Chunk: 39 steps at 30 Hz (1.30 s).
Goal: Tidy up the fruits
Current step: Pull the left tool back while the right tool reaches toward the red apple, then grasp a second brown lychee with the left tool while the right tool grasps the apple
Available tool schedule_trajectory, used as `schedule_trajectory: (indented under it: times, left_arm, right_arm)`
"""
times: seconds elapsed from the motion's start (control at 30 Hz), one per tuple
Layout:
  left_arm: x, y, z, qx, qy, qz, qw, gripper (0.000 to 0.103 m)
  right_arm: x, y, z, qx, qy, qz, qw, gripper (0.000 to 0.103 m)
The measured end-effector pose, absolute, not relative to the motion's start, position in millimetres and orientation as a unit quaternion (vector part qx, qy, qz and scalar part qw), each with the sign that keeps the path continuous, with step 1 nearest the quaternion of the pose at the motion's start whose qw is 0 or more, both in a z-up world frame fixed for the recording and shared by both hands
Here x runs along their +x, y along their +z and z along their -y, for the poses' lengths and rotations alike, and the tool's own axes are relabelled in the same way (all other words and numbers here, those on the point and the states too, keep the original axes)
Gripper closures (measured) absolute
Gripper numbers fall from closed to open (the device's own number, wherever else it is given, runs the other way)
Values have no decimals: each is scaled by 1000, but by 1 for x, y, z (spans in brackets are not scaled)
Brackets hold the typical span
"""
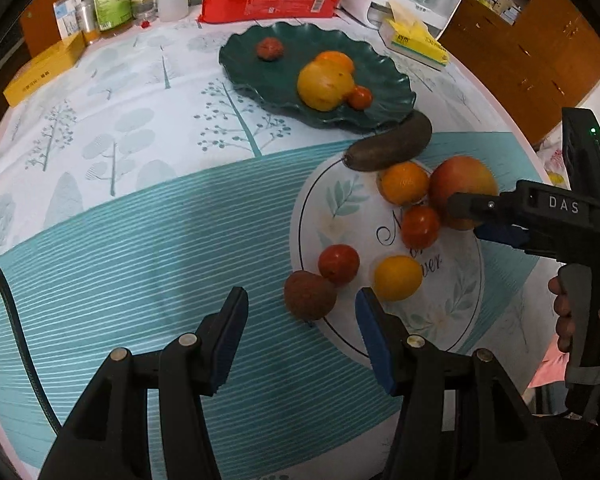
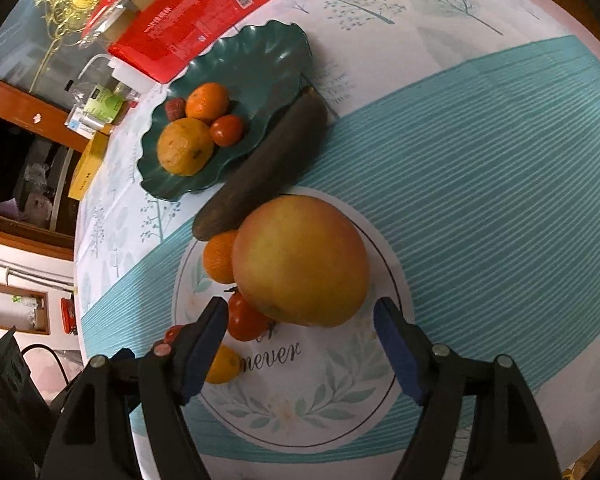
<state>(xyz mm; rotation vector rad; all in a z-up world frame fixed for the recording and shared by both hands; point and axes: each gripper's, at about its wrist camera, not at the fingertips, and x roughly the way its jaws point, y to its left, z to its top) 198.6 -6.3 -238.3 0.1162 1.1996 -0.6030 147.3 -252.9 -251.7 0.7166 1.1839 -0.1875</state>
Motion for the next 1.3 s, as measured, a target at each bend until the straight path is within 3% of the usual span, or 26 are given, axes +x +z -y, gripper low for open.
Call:
schedule_trajectory:
  times: [0.3, 0.5, 0.63, 0.73, 1.3]
  left_arm:
    - [202, -251, 13, 63, -310, -547, 775, 52]
    - [202, -256, 16, 57, -318, -544, 774, 67]
    - [203, -258, 14, 45, -319, -540, 778, 72]
    - [203, -259, 11, 40, -321, -538, 778, 73]
    - [196, -251, 4, 23, -290, -532, 795, 74]
  right_arm:
    - [151, -255, 254, 336, -105, -523, 776, 27]
    - [153, -255, 253, 335, -101, -515, 783, 27]
    - [154, -253, 251, 332, -100, -506, 789, 30]
    - [152, -251, 252, 331, -103, -493, 798, 37]
    - [139, -249, 252, 331, -89, -505, 792, 37]
